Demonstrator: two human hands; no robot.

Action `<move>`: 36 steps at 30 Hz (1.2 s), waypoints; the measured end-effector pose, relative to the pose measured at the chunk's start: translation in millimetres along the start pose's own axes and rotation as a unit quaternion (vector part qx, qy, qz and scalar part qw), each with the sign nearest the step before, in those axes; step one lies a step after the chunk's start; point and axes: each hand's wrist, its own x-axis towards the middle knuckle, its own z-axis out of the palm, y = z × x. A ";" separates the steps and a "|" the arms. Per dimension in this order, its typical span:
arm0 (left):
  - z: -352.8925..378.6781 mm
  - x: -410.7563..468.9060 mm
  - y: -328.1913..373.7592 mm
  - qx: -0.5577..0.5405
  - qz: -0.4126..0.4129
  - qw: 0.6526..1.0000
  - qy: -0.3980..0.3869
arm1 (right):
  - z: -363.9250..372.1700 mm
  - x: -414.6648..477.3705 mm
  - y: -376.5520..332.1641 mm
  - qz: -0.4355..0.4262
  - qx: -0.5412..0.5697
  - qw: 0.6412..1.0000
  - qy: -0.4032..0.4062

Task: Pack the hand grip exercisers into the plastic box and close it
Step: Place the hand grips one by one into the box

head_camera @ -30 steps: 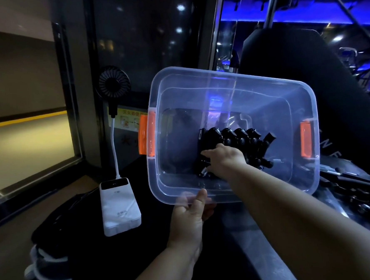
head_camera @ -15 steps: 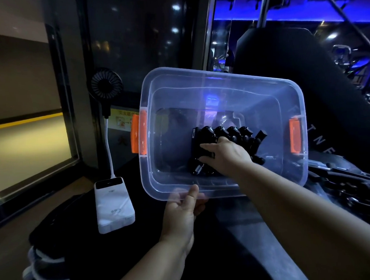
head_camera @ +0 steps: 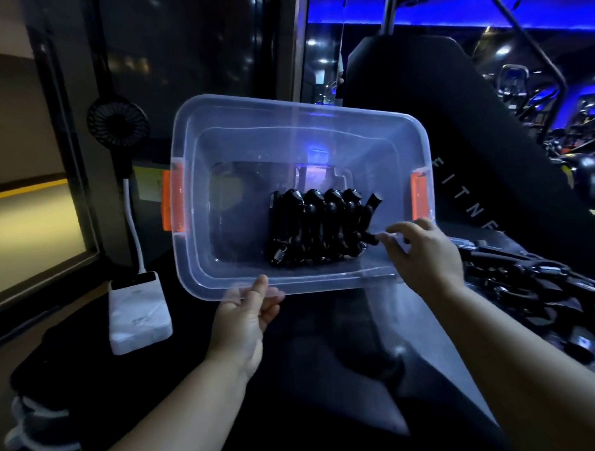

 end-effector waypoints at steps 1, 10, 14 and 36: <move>0.4 -0.5 0.1 0.001 0.001 1.000 -0.001 | -5.0 -5.4 10.6 0.023 0.012 0.999 0.024; 0.9 0.2 -3.3 0.010 0.014 1.000 0.000 | -15.4 -40.1 97.4 0.174 0.030 0.984 -0.027; -0.2 2.1 -4.8 0.012 0.019 1.000 -0.001 | -4.8 -37.3 110.6 0.217 0.027 0.969 -0.110; -1.5 6.7 -11.2 0.020 0.040 0.999 0.001 | 35.4 10.0 137.6 0.278 -0.006 0.930 -0.240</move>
